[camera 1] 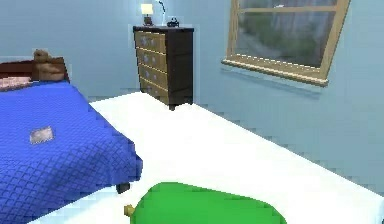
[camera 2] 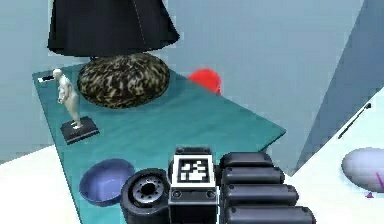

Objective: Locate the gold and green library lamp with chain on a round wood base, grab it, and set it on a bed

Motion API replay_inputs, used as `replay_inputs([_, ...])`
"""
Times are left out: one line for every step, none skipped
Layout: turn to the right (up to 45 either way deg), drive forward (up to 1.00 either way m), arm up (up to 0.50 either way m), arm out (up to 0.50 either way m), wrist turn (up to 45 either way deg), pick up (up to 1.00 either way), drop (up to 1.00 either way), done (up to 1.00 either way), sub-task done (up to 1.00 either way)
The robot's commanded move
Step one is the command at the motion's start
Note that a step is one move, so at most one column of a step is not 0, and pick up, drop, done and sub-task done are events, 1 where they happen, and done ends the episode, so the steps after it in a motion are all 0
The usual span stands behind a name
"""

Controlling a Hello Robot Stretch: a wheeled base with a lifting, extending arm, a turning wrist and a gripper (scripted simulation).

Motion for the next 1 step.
replay_inputs([3.0, 0.0, 0.0, 0.0, 0.0, 0.0, 0.0, 0.0, 0.0])
